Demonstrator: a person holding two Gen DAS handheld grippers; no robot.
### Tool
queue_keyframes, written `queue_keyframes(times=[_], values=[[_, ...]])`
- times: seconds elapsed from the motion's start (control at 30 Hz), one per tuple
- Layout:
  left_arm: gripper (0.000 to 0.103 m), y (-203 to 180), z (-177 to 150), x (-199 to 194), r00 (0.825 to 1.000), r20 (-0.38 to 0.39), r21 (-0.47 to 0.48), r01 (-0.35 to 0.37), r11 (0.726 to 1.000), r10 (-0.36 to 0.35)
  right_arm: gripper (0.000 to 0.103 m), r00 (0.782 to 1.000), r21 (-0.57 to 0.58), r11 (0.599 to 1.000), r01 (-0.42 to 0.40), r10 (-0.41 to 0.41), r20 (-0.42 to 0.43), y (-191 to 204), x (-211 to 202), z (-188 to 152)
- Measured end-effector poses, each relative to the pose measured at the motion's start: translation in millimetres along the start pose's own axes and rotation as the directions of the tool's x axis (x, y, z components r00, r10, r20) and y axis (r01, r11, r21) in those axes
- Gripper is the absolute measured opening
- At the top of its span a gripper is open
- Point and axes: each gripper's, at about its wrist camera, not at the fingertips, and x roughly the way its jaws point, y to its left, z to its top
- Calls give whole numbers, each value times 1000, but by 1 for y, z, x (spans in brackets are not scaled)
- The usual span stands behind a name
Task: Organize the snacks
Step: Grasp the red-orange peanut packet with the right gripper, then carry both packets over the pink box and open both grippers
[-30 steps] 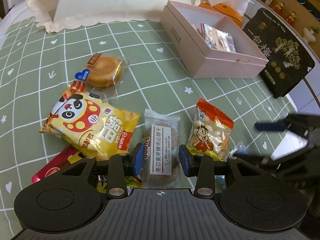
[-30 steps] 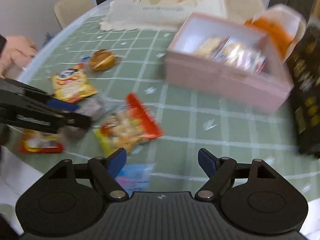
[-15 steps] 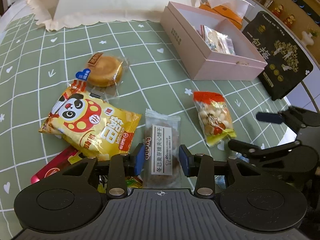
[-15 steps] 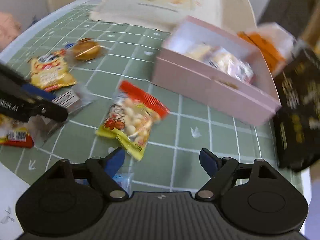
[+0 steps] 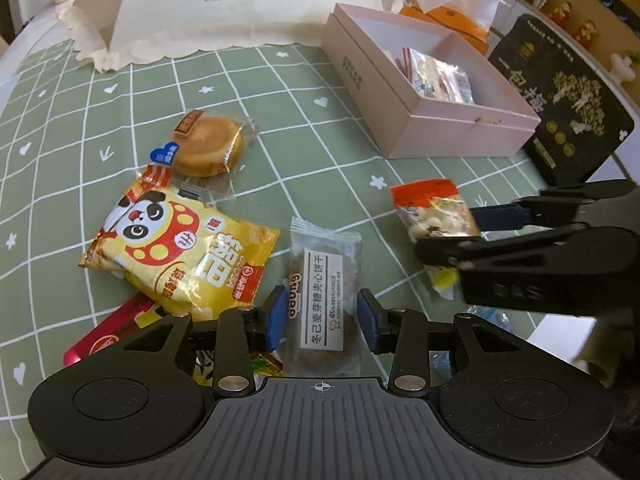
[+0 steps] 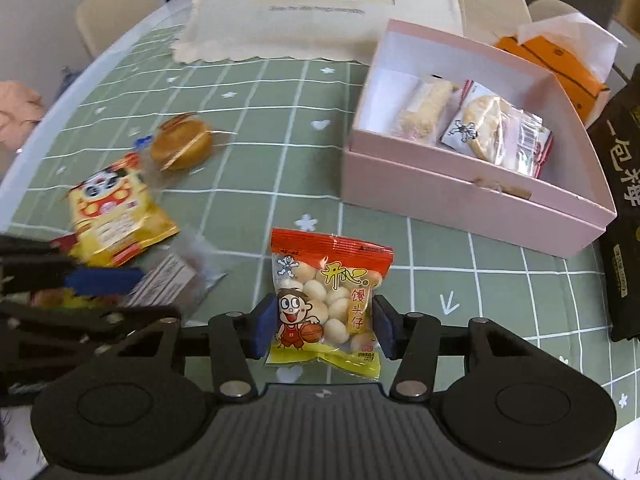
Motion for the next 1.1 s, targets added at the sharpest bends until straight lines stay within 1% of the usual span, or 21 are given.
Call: queue_keyframes(times=[0.03,0.17,0.33,0.37,0.4,0.43,0.47,0.5,0.57,0.6,0.63,0.67,0.73,0.77,0.83,0.87,0.9,0.93,0.97,1.03,1.1], values=[[47,-2,1,1,1000,-7,11,-5,1000,5,50,1000,-4,1000,2,-2,8,-3,-5,-3],[47,-15,3,5,999,-17,91,-42,995,44,50,999,-5,999,42,-41,24,-22,-23,-12],[47,-25,1,8,996,-16,154,-82,985,86,50,996,34,995,94,-94,9,-50,-34,-27],[46,-25,1,8,996,-12,158,-86,984,89,50,995,43,994,102,-102,5,-55,-35,-29],[43,-25,1,8,997,-11,156,-79,985,82,50,994,51,993,107,-108,2,-60,-37,-32],[40,-25,0,6,998,-15,146,-53,988,56,50,994,57,992,113,-113,1,-65,-39,-33],[40,-26,-1,5,1000,-18,139,-14,990,16,50,993,63,991,118,-118,1,-70,-44,-34],[40,-30,-3,-1,1000,-10,152,22,988,-21,50,993,66,991,119,-120,8,-74,-51,-35],[39,-43,-1,-17,999,13,196,37,980,-41,50,992,80,991,109,-114,52,-84,-74,-29],[39,-48,9,-34,996,37,203,69,977,-78,50,991,88,991,97,-104,89,-91,-91,-23],[39,-52,20,-49,991,71,205,97,974,-114,50,986,95,991,90,-102,132,-97,-108,-16],[39,-57,39,-70,979,138,213,118,970,-149,50,976,99,991,91,-109,188,-104,-127,-6],[39,-65,76,-102,947,273,238,104,966,-170,50,944,111,988,111,-139,298,-117,-161,14],[39,-70,94,-112,929,327,244,96,965,-175,50,923,124,985,120,-157,351,-125,-177,25],[40,-77,131,-119,890,411,236,106,966,-198,50,893,140,983,116,-165,420,-136,-194,42],[40,-79,145,-116,877,435,227,113,967,-205,50,882,140,983,120,-171,438,-140,-198,49],[40,-82,165,-105,869,447,210,129,969,-212,50,874,136,982,130,-178,452,-142,-200,56],[40,-85,179,-93,870,442,187,147,971,-217,50,869,126,983,133,-177,461,-143,-200,61],[40,-87,192,-78,877,427,161,165,973,-219,50,869,111,985,135,-172,464,-144,-199,65],[41,-88,213,-31,905,362,84,207,975,-223,50,871,94,985,145,-172,461,-145,-194,67],[45,-85,225,22,936,271,8,230,973,-224,50,874,75,987,144,-162,458,-146,-188,65]])
